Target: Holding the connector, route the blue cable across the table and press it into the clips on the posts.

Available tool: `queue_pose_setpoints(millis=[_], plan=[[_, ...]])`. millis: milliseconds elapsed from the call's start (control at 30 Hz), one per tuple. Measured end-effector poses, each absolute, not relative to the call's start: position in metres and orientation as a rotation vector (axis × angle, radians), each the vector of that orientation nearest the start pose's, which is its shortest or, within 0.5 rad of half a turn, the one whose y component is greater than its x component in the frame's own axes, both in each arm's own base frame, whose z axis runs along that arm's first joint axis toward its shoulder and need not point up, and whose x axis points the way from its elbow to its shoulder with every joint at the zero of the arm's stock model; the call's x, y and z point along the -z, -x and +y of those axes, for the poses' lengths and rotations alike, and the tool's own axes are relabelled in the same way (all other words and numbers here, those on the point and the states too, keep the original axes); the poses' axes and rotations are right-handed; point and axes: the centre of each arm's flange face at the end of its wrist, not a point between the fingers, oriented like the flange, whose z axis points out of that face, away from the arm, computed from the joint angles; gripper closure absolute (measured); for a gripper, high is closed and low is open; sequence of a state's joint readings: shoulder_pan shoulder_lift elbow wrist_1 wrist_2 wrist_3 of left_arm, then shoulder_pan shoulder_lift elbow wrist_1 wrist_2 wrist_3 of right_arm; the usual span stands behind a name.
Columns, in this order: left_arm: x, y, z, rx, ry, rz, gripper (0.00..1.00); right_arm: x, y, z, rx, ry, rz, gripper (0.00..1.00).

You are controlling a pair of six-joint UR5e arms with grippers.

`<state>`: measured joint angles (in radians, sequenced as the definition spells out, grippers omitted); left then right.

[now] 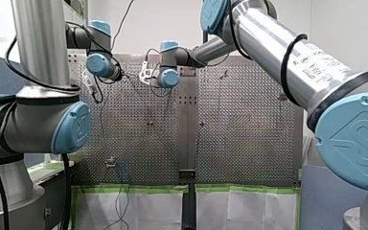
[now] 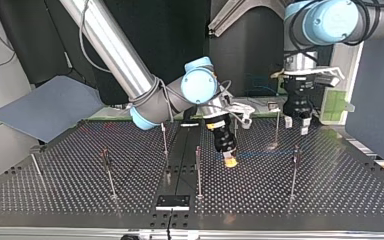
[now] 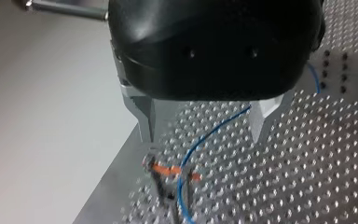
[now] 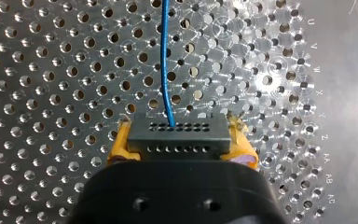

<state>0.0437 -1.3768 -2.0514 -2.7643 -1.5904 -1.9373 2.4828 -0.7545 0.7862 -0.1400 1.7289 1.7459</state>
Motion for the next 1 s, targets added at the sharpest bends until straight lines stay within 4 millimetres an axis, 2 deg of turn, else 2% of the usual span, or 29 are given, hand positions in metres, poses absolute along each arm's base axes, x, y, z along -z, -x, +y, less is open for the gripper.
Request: queue_pose_setpoints(millis=[333,633,1000], plan=[[-0.387,-0.412,-0.126,0.215,0.209,1.439,0.00,-0.352,-0.710,-0.408,2.620,2.170,1.205,1.00],[-0.382,-0.431,-0.133,0.157,0.150,1.454,0.00,-0.351,-0.705,-0.416,2.620,2.176,1.220,1.00],[-0.400,-0.448,-0.145,0.109,0.074,1.399,0.00,-0.350,-0.703,-0.421,2.621,2.184,1.224,1.00]])
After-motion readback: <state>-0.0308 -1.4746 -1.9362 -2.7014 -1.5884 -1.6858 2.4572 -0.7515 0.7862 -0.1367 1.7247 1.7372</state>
